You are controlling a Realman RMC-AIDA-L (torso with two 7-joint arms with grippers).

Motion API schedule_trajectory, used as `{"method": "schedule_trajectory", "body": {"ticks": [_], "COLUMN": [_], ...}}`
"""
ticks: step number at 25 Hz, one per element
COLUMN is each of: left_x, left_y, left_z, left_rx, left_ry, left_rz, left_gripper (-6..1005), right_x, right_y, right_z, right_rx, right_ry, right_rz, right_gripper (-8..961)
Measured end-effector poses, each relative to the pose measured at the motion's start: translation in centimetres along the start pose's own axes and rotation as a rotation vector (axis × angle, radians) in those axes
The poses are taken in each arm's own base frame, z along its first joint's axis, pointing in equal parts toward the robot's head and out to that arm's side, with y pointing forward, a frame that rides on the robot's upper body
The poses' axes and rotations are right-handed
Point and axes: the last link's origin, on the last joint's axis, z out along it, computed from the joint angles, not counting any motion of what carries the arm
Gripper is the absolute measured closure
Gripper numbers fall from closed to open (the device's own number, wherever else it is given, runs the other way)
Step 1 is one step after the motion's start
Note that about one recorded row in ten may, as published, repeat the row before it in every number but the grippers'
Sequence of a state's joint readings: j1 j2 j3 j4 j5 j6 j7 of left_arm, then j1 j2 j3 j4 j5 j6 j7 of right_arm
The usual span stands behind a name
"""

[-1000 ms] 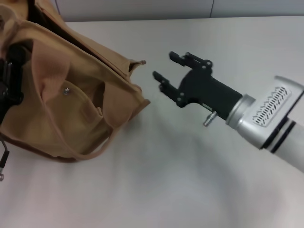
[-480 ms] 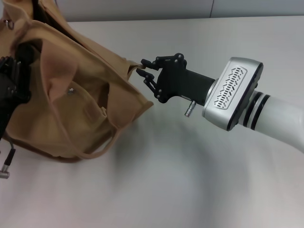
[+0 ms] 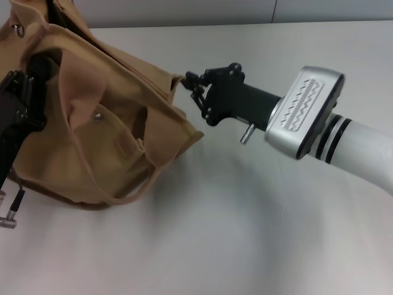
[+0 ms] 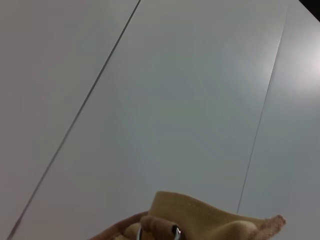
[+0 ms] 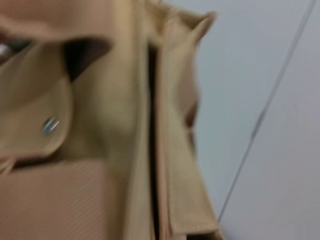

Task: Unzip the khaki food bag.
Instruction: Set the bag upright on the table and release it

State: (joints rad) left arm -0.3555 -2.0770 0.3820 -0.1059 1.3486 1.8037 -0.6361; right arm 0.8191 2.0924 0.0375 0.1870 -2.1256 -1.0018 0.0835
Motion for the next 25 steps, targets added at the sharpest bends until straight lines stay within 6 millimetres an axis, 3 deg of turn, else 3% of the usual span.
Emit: {"method": "schedule_trajectory", "body": {"ticks": [5,13,19,21,25], "left_x": [-0.6,-3.2,-3.5,-3.4,-2.8], "left_y": [0.2,1.1,1.9,2.0,1.5], "left_z": [0.2,0.7,0.7,0.5,-0.1], "left_rx": [-0.028,-0.061,-0.136,-0.144,-0.134], "left_ry": [-0.048,-0.215,-0.245,-0.242,-0.221], "left_rz": [-0.076,-0.137,-0.094,-0.08,-0.055], "left_gripper": [912,912,912,912,808], "right_x": [-0.6,-0.8,-0.3,0.3,0.4], "right_y": [-1.6,-4.4,-4.8,-4.8,-4.5], "right_z": [-0.9,-5.0,-6.7,-7.6,-8.9], "right_rx": [0.1,0.209,0.275,0.314,0.32], "right_ry": [-0.081,-0.259,-0.306,-0.307,-0.347], "right_rz": [0.123,0.407,0.49,0.518,0.56], "right_gripper": [909,909,950,915,845]}}
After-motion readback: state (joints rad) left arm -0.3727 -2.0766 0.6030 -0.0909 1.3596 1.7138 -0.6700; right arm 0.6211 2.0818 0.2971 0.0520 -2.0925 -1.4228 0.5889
